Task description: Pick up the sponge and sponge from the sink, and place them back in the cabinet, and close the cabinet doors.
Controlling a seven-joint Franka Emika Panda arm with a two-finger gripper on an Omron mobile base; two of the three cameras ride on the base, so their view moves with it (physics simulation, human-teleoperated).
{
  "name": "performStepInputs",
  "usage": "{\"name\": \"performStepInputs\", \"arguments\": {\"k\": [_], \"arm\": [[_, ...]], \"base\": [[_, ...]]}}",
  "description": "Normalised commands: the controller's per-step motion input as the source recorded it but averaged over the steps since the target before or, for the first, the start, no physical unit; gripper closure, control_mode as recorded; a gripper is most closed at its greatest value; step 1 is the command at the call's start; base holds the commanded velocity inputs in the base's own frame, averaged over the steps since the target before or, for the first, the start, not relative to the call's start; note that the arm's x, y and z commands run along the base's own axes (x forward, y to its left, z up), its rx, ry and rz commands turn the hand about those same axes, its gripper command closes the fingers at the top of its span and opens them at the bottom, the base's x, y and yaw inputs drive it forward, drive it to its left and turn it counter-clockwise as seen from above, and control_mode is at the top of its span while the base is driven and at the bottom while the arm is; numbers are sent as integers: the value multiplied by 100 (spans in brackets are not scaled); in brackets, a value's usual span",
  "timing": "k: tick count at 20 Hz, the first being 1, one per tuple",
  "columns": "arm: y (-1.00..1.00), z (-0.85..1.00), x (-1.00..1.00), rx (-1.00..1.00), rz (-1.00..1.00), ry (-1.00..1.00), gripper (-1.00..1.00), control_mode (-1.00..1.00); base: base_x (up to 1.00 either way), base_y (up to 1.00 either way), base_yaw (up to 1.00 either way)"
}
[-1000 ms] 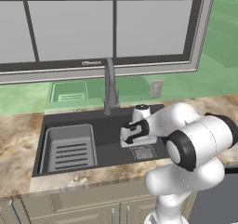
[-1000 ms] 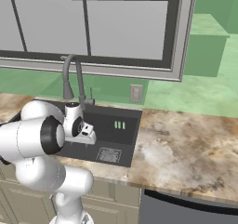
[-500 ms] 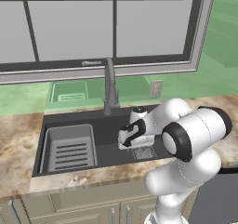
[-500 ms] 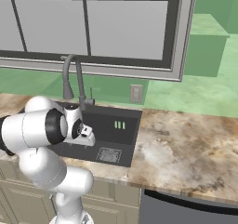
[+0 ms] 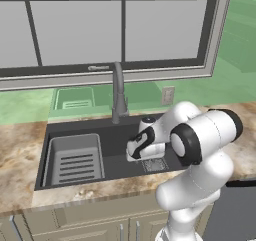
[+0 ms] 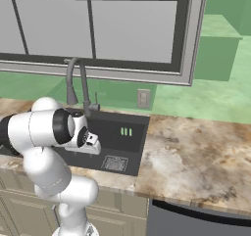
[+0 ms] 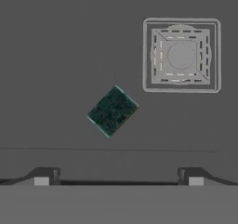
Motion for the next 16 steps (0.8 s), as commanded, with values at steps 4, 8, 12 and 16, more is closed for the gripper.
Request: {"name": "performStepInputs", "arguments": {"k": [4, 8, 12, 16], "arm": [[1, -6, 8, 0, 0, 0, -100, -100], [1, -7, 0, 1, -1, 0, -100, -100], [0, -6, 0, 4, -3, 0, -100, -100], [1, -7, 0, 6, -7, 0, -100, -100]], "base": [[0, 0, 0], [0, 0, 0], [0, 0, 0], [0, 0, 0]]}}
